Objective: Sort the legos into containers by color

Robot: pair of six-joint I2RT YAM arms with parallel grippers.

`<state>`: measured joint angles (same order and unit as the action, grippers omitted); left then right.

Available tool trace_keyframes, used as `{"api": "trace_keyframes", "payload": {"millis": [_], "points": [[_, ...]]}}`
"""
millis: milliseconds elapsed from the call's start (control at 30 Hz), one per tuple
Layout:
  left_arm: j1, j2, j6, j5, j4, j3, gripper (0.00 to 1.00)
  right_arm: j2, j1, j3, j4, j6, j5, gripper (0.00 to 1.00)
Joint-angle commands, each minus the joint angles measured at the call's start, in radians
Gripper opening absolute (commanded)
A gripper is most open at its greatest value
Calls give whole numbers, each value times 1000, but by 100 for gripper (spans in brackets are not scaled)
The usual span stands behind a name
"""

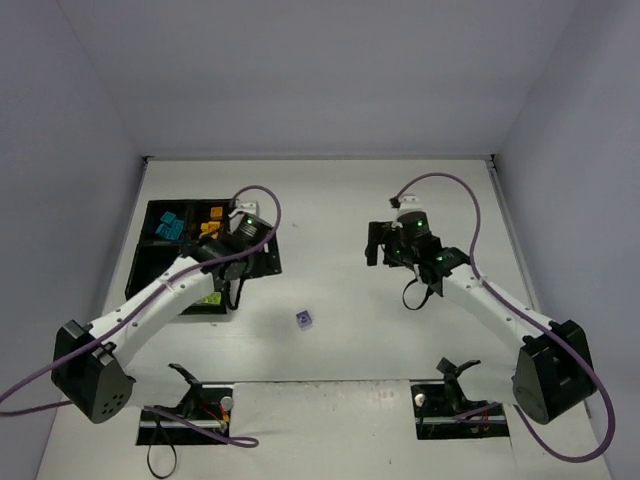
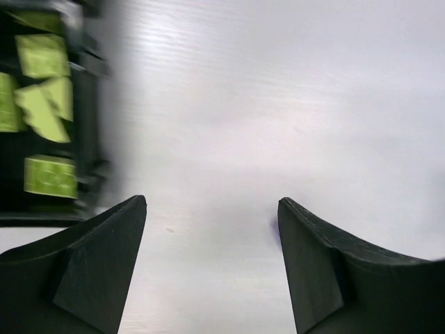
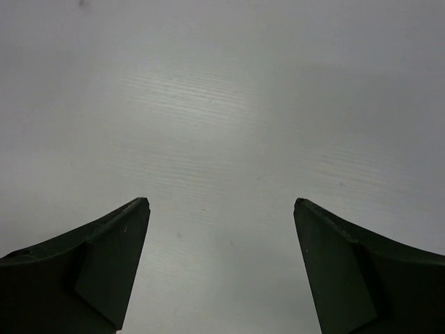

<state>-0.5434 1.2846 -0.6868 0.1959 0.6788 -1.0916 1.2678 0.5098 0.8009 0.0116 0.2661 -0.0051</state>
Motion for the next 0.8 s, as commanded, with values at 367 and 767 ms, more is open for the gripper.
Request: {"api": "trace_keyframes", "payload": {"millis": [367, 767], "points": [[-378, 398, -534, 99, 84, -171, 70, -128, -249, -66, -68, 170, -52, 83], [-412, 496, -643, 7, 39, -123, 60, -150, -254, -103, -71, 165, -95, 83]]}}
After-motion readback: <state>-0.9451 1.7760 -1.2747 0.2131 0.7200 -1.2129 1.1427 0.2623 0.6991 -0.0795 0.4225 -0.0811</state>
